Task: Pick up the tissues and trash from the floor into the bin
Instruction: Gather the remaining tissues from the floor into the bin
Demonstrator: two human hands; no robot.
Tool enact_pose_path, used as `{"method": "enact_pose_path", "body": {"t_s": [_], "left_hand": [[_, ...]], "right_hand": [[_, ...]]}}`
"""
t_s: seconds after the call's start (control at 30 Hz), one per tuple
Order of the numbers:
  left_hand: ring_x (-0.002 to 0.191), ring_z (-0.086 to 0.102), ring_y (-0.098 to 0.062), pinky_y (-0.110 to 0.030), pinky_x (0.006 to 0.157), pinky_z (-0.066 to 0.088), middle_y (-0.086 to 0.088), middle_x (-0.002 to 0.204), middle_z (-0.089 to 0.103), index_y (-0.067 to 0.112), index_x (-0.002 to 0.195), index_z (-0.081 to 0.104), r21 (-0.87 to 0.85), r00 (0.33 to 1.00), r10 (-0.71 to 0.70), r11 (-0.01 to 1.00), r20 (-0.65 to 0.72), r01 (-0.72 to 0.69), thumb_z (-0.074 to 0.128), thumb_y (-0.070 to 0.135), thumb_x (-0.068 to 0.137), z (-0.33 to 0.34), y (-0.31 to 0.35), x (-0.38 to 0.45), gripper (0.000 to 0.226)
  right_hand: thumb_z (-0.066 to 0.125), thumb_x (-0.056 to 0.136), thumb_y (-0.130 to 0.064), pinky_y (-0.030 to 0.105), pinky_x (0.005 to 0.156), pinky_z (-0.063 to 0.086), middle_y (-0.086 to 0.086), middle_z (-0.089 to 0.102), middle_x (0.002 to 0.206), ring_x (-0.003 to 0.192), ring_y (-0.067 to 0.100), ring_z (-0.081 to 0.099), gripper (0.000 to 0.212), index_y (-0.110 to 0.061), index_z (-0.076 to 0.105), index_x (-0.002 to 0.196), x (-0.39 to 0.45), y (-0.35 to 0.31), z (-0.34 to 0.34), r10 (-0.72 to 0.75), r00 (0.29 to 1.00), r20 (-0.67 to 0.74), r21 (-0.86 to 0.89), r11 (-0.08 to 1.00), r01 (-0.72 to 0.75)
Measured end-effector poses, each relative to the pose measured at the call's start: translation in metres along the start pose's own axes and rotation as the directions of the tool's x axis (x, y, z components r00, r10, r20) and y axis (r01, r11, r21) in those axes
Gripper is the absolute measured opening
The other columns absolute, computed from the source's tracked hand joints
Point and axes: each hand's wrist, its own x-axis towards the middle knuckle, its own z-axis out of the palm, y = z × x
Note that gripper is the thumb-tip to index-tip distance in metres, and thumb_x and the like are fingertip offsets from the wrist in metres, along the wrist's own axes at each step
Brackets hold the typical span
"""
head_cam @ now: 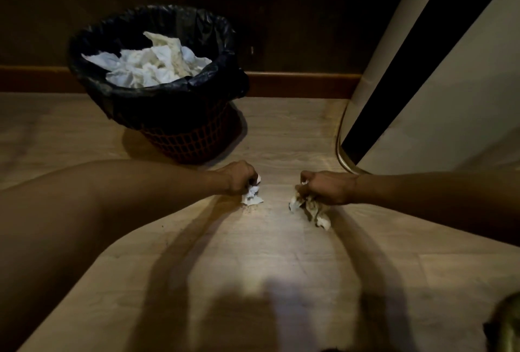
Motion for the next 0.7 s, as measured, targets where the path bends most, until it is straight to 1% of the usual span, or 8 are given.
{"method": "enact_pose_path", "body": {"t_s": [0.07, 0.17, 0.27, 0.33, 0.43, 0.57, 0.63, 0.7], "left_hand": [[0.099, 0.067, -0.025, -0.022, 0.076, 0.047, -0.009, 0.108, 0.070, 0.014, 0.104, 0.073, -0.014, 0.999, 0.000, 1.000, 0.047, 0.001, 0.068, 0.016, 0.088, -0.010, 0.010, -0.010, 0.018], [0.090, 0.065, -0.021, -0.019, 0.071, 0.037, -0.006, 0.096, 0.070, 0.007, 0.100, 0.075, 0.013, 0.999, 0.006, 1.000, 0.045, -0.007, 0.067, 0.019, 0.090, -0.029, 0.024, -0.025, 0.018], [0.095, 0.069, -0.023, -0.025, 0.074, 0.049, -0.007, 0.102, 0.073, 0.011, 0.104, 0.074, 0.029, 0.999, 0.026, 0.999, -0.034, -0.025, 0.069, 0.025, 0.089, -0.053, 0.027, -0.042, 0.021], [0.093, 0.071, -0.022, -0.031, 0.077, 0.056, -0.005, 0.098, 0.074, 0.015, 0.097, 0.074, -0.006, 0.993, 0.060, 0.998, -0.102, -0.061, 0.070, 0.029, 0.088, -0.071, 0.025, -0.051, 0.017], [0.092, 0.070, -0.022, -0.025, 0.073, 0.050, -0.007, 0.100, 0.074, 0.013, 0.099, 0.074, -0.033, 0.982, 0.036, 0.999, -0.183, -0.043, 0.070, 0.033, 0.087, -0.100, 0.029, -0.067, 0.024], [0.098, 0.069, -0.019, -0.029, 0.081, 0.054, -0.004, 0.108, 0.073, 0.016, 0.113, 0.071, -0.036, 0.950, -0.013, 0.999, -0.311, 0.002, 0.074, 0.027, 0.083, -0.139, 0.032, -0.090, 0.032], [0.094, 0.069, -0.017, -0.028, 0.078, 0.053, -0.003, 0.105, 0.074, 0.017, 0.114, 0.071, -0.034, 0.919, -0.005, 0.999, -0.394, -0.009, 0.073, 0.029, 0.083, -0.159, 0.032, -0.105, 0.033], [0.090, 0.069, -0.016, -0.026, 0.074, 0.050, -0.004, 0.101, 0.074, 0.014, 0.112, 0.072, -0.049, 0.875, 0.001, 0.998, -0.485, -0.028, 0.074, 0.029, 0.083, -0.179, 0.029, -0.120, 0.033]], "right_hand": [[0.060, 0.088, -0.018, 0.033, 0.080, 0.050, 0.009, 0.049, 0.119, 0.096, 0.030, 0.061, 0.034, -0.021, 0.061, 0.122, -0.008, 0.004, -0.014, 0.094, 0.995, -0.020, 0.020, 0.995, -0.094], [0.060, 0.090, -0.018, 0.033, 0.086, 0.049, 0.010, 0.050, 0.120, 0.104, 0.029, 0.058, 0.031, -0.019, 0.063, 0.121, -0.020, 0.005, -0.030, 0.206, 0.978, -0.040, 0.063, 0.977, -0.203], [0.060, 0.092, -0.020, 0.033, 0.088, 0.049, 0.010, 0.052, 0.117, 0.104, 0.028, 0.057, 0.027, -0.019, 0.064, 0.119, -0.027, 0.004, -0.043, 0.276, 0.957, -0.093, 0.132, 0.956, -0.263], [0.061, 0.089, -0.019, 0.031, 0.088, 0.047, 0.010, 0.055, 0.113, 0.104, 0.027, 0.058, 0.027, -0.020, 0.067, 0.115, -0.028, 0.005, -0.054, 0.317, 0.934, -0.166, 0.211, 0.936, -0.281], [0.066, 0.087, -0.016, 0.029, 0.084, 0.043, 0.008, 0.062, 0.112, 0.106, 0.025, 0.059, 0.025, -0.018, 0.070, 0.111, -0.027, 0.006, -0.083, 0.372, 0.888, -0.271, 0.302, 0.908, -0.288], [0.072, 0.084, -0.015, 0.026, 0.079, 0.041, 0.002, 0.067, 0.111, 0.109, 0.021, 0.061, 0.022, -0.021, 0.070, 0.105, -0.017, 0.010, -0.138, 0.461, 0.779, -0.425, 0.445, 0.856, -0.263], [0.072, 0.083, -0.011, 0.022, 0.074, 0.044, 0.004, 0.066, 0.118, 0.110, 0.021, 0.062, 0.024, -0.022, 0.070, 0.105, -0.007, 0.009, -0.169, 0.509, 0.708, -0.489, 0.528, 0.819, -0.224], [0.072, 0.084, -0.009, 0.025, 0.077, 0.048, 0.007, 0.062, 0.128, 0.116, 0.024, 0.060, 0.028, -0.023, 0.070, 0.108, 0.003, 0.003, -0.198, 0.537, 0.646, -0.543, 0.575, 0.798, -0.180]]}}
